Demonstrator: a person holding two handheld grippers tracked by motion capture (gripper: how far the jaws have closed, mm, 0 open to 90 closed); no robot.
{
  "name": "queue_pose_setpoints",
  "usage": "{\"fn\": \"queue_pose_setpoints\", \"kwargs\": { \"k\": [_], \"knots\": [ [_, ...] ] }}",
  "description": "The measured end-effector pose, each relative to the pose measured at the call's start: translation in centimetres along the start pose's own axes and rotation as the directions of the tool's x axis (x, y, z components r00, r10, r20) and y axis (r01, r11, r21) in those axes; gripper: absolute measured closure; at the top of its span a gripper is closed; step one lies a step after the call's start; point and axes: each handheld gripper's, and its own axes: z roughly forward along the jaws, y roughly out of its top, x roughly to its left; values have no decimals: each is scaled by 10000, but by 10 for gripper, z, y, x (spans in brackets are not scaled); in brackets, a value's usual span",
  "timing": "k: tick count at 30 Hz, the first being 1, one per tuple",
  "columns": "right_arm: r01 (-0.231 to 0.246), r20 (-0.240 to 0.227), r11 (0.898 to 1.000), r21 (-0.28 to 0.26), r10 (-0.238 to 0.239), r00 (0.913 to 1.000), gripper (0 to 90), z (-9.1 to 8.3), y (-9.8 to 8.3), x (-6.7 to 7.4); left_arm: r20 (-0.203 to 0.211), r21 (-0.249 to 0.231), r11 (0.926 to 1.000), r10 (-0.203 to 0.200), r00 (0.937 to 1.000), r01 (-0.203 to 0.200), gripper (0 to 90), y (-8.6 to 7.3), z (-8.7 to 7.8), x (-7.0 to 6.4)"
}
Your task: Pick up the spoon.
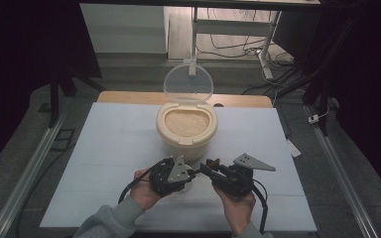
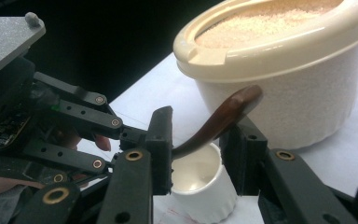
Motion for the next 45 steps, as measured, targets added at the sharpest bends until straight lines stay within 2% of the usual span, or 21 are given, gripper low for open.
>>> {"fn": "queue_pose_setpoints", "kwargs": {
  "k": [7, 11, 13, 16, 21, 23, 24, 25, 27, 30, 32, 33, 34, 38, 42, 45],
  "knots": [
    [-336, -615, 9993, -135, 327, 9976, 678, -4, 1, -6, -217, -234, 9997, 40, 9998, -45, 801, 0, -5, -3],
    [-477, -1318, 9988, -97, 460, 9902, 745, -3, 3, -9, -127, -180, 9998, 37, 9999, -40, 797, -1, -4, -2],
    [-392, -1580, 9992, -55, 378, 9867, 791, -3, 4, -8, -61, -161, 9999, 47, 10000, -48, 793, -1, -4, -2],
    [-106, -1663, 9999, -95, 88, 9860, 804, -3, 5, -5, -9, -211, 9998, 43, 10000, -43, 792, -1, -5, -2],
    [45, -1897, 9998, -206, -83, 9818, 818, -4, 9, -3, 264, -412, 9991, -107, 9996, 118, 786, -2, -9, 1],
    [95, -1956, 9996, -265, -145, 9806, 825, -4, 10, -3, 369, -552, 9981, -241, 9990, 261, 770, -2, -11, 2],
    [90, -2037, 9994, -344, -158, 9789, 828, -5, 11, -3, 584, -787, 9951, -550, 9968, 595, 752, -4, -14, 5],
    [72, -2038, 9991, -409, -154, 9789, 828, -5, 11, -4, 584, -787, 9951, -550, 9968, 595, 725, -4, -14, 5],
    [78, -2041, 9984, -562, -191, 9788, 829, -7, 14, -5, 835, -1038, 9896, -912, 9923, 996, 656, -9, -19, 10],
    [28, -2105, 9969, -785, -193, 9774, 830, -11, 18, -9, 931, -1277, 9787, -1497, 9843, 1609, 544, -18, -27, 17],
    [36, -2100, 9961, -885, -221, 9775, 830, -13, 21, -11, 910, -1406, 9695, -1892, 9777, 2007, 477, -26, -33, 22],
    [59, -2061, 9955, -943, -253, 9782, 831, -15, 22, -12, 759, -1403, 9608, -2302, 9702, 2390, 443, -36, -37, 26],
    [82, -2030, 9949, -1001, -285, 9788, 831, -16, 24, -13, 759, -1403, 9608, -2302, 9702, 2390, 419, -36, -37, 26],
    [53, -2023, 9931, -1168, -291, 9789, 831, -21, 27, -18, 461, -1310, 9464, -2916, 9554, 2952, 375, -60, -43, 34],
    [-39, -1940, 9895, -1445, -245, 9807, 832, -27, 32, -26, 108, -1176, 9349, -3358, 9419, 3347, 354, -86, -48, 39],
    [83, -1781, 9886, -1505, -354, 9834, 831, -31, 35, -30, -111, -1117, 9222, -3737, 9275, 3703, 346, -105, -52, 42]
  ]
}}
